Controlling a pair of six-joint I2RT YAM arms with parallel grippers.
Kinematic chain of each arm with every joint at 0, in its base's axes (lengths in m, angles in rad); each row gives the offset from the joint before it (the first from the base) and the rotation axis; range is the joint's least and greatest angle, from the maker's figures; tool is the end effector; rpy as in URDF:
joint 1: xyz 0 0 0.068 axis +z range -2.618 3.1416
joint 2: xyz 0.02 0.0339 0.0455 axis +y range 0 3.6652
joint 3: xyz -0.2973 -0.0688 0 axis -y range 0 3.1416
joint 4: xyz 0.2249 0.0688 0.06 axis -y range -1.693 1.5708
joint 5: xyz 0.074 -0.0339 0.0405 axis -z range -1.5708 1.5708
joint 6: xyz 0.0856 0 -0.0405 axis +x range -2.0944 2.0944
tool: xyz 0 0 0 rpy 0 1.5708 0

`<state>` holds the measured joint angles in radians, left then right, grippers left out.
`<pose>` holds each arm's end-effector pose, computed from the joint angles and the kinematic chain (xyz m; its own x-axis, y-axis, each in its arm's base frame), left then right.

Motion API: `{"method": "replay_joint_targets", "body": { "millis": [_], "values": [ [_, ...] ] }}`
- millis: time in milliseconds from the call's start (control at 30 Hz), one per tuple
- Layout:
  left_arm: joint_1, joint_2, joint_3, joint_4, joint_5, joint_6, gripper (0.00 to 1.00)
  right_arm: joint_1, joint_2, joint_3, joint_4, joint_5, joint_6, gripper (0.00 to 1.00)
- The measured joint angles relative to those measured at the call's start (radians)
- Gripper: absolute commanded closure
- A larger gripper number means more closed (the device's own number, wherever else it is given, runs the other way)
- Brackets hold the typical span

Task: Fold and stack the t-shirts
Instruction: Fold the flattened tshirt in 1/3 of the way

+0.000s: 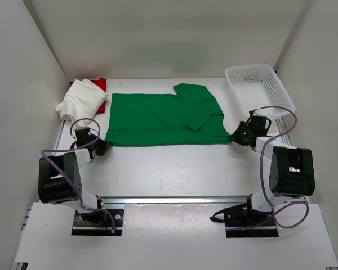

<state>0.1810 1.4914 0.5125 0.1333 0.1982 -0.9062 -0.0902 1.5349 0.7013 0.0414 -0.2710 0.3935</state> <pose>0.2750 0.0332 0.1385 -0.4162 -0.8607 -0.2931 -0.6091 0.5032 -0.6130 0.3156 -0.0055 0.1730 -0.6933 0.4336 -0.5755 0.1791 0.8773 0.4453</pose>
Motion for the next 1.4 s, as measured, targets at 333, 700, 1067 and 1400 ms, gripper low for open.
{"method": "replay_joint_targets", "body": {
  "millis": [333, 700, 1067, 1400],
  "values": [
    [0.011, 0.002, 0.029, -0.036, -0.019, 0.012, 0.90, -0.016, -0.011, -0.004, 0.014, 0.025, 0.014, 0.67],
    [-0.099, -0.289, 0.020, -0.094, -0.103, 0.042, 0.78, 0.182, -0.159, -0.027, -0.002, 0.093, 0.016, 1.00],
    [-0.274, 0.068, 0.164, -0.013, -0.084, 0.038, 0.88, 0.234, 0.142, 0.139, -0.010, 0.039, 0.007, 1.00],
    [-0.048, 0.063, -0.035, 0.139, 0.098, -0.070, 0.88, 0.217, -0.014, -0.096, 0.063, 0.022, 0.093, 1.00]
  ]
}}
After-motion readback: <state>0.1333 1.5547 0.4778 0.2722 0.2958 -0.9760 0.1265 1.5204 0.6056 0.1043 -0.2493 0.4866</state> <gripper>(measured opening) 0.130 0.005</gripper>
